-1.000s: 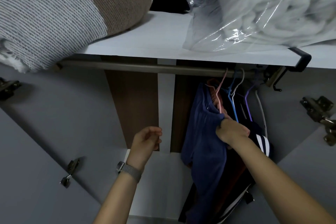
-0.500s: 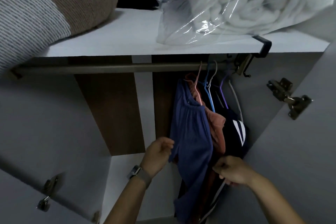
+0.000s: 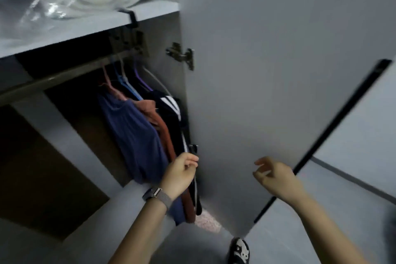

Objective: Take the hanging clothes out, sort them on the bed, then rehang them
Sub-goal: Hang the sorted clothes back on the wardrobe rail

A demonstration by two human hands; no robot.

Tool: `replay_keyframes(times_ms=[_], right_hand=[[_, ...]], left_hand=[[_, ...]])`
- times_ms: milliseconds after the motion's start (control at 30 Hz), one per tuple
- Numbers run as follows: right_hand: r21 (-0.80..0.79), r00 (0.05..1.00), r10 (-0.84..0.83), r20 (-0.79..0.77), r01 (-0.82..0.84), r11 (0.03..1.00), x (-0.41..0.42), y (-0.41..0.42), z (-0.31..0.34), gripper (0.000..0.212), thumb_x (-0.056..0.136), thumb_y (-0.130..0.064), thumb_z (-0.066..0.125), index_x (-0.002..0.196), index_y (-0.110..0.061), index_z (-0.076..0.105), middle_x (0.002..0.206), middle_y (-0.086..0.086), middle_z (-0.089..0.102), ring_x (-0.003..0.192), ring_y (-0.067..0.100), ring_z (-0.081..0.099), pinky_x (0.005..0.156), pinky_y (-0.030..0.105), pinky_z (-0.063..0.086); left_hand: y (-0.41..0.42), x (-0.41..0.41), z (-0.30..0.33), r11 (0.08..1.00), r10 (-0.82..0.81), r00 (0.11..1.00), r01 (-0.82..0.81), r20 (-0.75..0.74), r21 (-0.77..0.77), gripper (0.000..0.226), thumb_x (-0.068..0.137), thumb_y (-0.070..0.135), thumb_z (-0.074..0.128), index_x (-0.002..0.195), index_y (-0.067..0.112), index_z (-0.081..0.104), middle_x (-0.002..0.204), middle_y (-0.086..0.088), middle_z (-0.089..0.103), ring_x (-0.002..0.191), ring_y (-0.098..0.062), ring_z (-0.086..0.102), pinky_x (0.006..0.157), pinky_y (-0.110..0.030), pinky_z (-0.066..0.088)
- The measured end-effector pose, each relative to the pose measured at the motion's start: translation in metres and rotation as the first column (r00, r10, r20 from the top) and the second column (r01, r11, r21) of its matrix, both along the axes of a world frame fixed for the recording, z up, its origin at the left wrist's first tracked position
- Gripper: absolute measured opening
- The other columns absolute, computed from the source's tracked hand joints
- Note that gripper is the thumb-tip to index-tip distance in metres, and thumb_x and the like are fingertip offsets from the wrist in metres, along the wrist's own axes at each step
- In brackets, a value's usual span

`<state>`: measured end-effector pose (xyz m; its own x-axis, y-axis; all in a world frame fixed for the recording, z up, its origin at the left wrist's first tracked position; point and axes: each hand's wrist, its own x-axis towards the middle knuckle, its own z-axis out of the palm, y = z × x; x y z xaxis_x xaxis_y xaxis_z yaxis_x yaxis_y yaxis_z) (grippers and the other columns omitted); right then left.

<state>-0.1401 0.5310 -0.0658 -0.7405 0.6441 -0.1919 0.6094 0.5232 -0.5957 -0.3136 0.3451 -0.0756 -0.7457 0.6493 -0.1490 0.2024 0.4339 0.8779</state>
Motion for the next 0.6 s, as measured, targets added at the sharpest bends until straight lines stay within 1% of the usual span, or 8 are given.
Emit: replay_keyframes(times_ms=[100, 167, 233, 300, 367, 433, 500, 600], right_hand=[[-0.027, 0.968, -0.25, -0.025, 0.25, 0.968, 0.093, 0.022, 0.002, 0.021, 0.086, -0.028, 0.063, 0.106, -0.026, 0.056, 0.089, -0.013, 0.063, 0.078, 0.008, 0.061, 0.06, 0.019, 0.04], [-0.045, 0.909, -0.414, -0.045, 0.412, 0.91, 0.156, 0.035, 0.003, 0.022, 0.086, -0.031, 0.063, 0.106, -0.028, 0.055, 0.091, -0.014, 0.063, 0.078, 0.004, 0.06, 0.057, 0.017, 0.041], [-0.061, 0.83, -0.554, -0.066, 0.551, 0.832, 0.221, 0.042, 0.003, 0.024, 0.085, -0.032, 0.065, 0.106, -0.028, 0.055, 0.094, -0.011, 0.063, 0.078, 0.005, 0.061, 0.057, 0.018, 0.042], [-0.065, 0.738, -0.67, -0.079, 0.666, 0.743, 0.286, 0.046, 0.0, 0.027, 0.083, -0.032, 0.067, 0.106, -0.028, 0.054, 0.096, -0.007, 0.064, 0.078, 0.007, 0.061, 0.061, 0.019, 0.043], [-0.066, 0.643, -0.761, -0.088, 0.758, 0.649, 0.35, 0.045, -0.006, 0.033, 0.082, -0.03, 0.071, 0.109, -0.023, 0.054, 0.1, -0.002, 0.065, 0.082, 0.012, 0.061, 0.071, 0.023, 0.042], [-0.064, 0.552, -0.828, -0.099, 0.827, 0.559, 0.415, 0.041, -0.012, 0.039, 0.08, -0.027, 0.073, 0.114, -0.015, 0.057, 0.105, 0.003, 0.065, 0.09, 0.015, 0.06, 0.079, 0.024, 0.042], [-0.077, 0.454, -0.886, -0.098, 0.884, 0.461, 0.479, 0.034, -0.015, 0.044, 0.081, -0.027, 0.073, 0.119, -0.012, 0.055, 0.11, 0.005, 0.063, 0.096, 0.016, 0.059, 0.084, 0.027, 0.044], [-0.111, 0.263, -0.962, -0.065, 0.957, 0.269, 0.568, 0.012, -0.016, 0.049, 0.084, -0.034, 0.068, 0.126, -0.015, 0.05, 0.114, 0.0, 0.056, 0.102, 0.019, 0.057, 0.087, 0.03, 0.045]], left_hand=[[0.066, 0.059, -0.001, 0.963, -0.271, 0.963, 0.271, -0.003, -0.005, 0.029, 0.088, 0.005, 0.053, 0.081, 0.033, 0.055, 0.079, 0.011, 0.061, 0.075, -0.015, 0.06, 0.08, -0.029, 0.047], [0.109, 0.105, 0.006, 0.906, -0.424, 0.906, 0.424, -0.005, -0.001, 0.026, 0.088, 0.009, 0.054, 0.081, 0.034, 0.056, 0.081, 0.011, 0.063, 0.074, -0.011, 0.062, 0.075, -0.024, 0.046], [0.147, 0.157, 0.013, 0.836, -0.549, 0.836, 0.549, -0.011, 0.008, 0.024, 0.088, 0.011, 0.054, 0.083, 0.035, 0.055, 0.086, 0.005, 0.064, 0.075, -0.014, 0.062, 0.072, -0.025, 0.048], [0.181, 0.213, 0.016, 0.757, -0.653, 0.757, 0.653, -0.014, 0.02, 0.021, 0.089, 0.013, 0.052, 0.087, 0.034, 0.055, 0.09, 0.002, 0.063, 0.076, -0.015, 0.061, 0.068, -0.025, 0.047], [0.213, 0.269, 0.016, 0.681, -0.731, 0.681, 0.732, -0.039, 0.02, 0.016, 0.09, 0.016, 0.052, 0.096, 0.03, 0.056, 0.089, 0.006, 0.06, 0.08, -0.014, 0.062, 0.065, -0.018, 0.044], [0.243, 0.33, 0.015, 0.615, -0.787, 0.616, 0.788, -0.039, 0.02, 0.017, 0.09, 0.018, 0.053, 0.104, 0.027, 0.057, 0.089, 0.008, 0.059, 0.083, -0.014, 0.063, 0.065, -0.015, 0.043], [0.268, 0.398, 0.012, 0.536, -0.844, 0.536, 0.844, -0.013, 0.024, 0.021, 0.09, 0.018, 0.054, 0.11, 0.024, 0.056, 0.088, 0.007, 0.059, 0.085, -0.017, 0.064, 0.063, -0.015, 0.044], [0.288, 0.503, 0.003, 0.354, -0.935, 0.353, 0.934, 0.019, 0.046, 0.023, 0.09, 0.019, 0.053, 0.112, 0.024, 0.056, 0.083, 0.01, 0.058, 0.08, -0.019, 0.064, 0.064, -0.018, 0.045]])
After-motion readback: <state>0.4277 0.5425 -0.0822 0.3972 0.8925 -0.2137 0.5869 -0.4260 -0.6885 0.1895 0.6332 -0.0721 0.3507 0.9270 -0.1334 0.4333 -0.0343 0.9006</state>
